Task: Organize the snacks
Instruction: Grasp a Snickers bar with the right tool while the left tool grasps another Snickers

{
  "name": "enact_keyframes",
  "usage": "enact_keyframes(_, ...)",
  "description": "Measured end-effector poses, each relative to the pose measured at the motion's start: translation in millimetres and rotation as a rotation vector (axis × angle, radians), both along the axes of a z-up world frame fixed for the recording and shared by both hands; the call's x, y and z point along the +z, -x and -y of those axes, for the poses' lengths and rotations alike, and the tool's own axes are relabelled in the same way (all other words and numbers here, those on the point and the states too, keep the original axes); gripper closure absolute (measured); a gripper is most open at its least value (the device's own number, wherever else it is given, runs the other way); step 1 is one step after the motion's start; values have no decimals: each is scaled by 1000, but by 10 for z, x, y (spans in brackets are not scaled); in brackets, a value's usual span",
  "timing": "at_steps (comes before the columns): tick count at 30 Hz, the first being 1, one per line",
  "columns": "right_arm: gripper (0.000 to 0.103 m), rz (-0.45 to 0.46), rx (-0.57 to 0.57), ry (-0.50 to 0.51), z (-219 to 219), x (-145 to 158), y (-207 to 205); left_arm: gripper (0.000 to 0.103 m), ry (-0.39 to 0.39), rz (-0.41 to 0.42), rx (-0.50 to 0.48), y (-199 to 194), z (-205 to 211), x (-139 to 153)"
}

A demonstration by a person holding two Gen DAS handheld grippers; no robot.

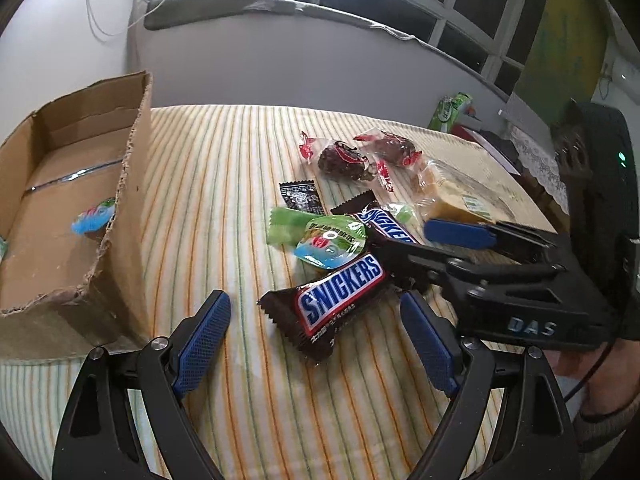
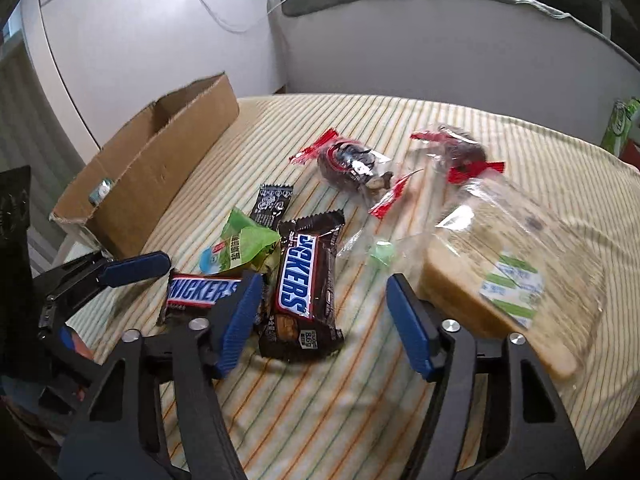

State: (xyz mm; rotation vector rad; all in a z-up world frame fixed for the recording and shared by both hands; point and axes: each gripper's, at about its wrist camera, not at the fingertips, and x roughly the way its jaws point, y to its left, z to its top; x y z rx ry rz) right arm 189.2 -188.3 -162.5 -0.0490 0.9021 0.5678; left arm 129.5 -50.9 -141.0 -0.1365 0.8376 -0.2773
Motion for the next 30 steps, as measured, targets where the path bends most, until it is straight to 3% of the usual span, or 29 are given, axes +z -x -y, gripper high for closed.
enact_keyframes(1,47,0,8,0,-17,-7,0,18,-4,1,-2,-6,-4,-5)
enact_keyframes(2,62,-1,25,1,-41,-9,11,18,-11,4,-1,-3,3,-11)
enact_keyframes(3,71,4,34,8,-63,-6,30,24,-14,8,-4,3,-1,-15)
enact_keyframes(4,72,9,35,15,-75,-3,49,38,-21,17,-15,4,21,-19)
enact_keyframes(6,72,10,30,7,-53,1,90,98,-66,25,-38,44,115,-37)
enact_keyframes(7,72,9,20,-11,-27,1,105,101,-83,34,-38,58,137,-37)
enact_keyframes(14,72,10,-5,-18,35,5,200,101,-53,24,-43,80,111,-29)
enact_keyframes(17,72,21,-4,8,7,34,165,94,-36,3,-28,61,79,-18)
enact_keyframes(19,72,36,-24,44,18,46,117,75,-28,-13,-27,56,72,3)
enact_keyframes(21,72,25,-20,32,52,34,91,23,-22,-18,-13,107,47,47)
enact_keyframes(24,72,32,-20,28,81,36,144,19,-12,7,23,177,15,111)
enact_keyframes(26,72,33,-30,10,128,35,184,19,-7,-11,21,115,41,111)
enact_keyframes(30,72,23,-62,-36,283,23,244,19,-19,-56,117,-134,59,35)
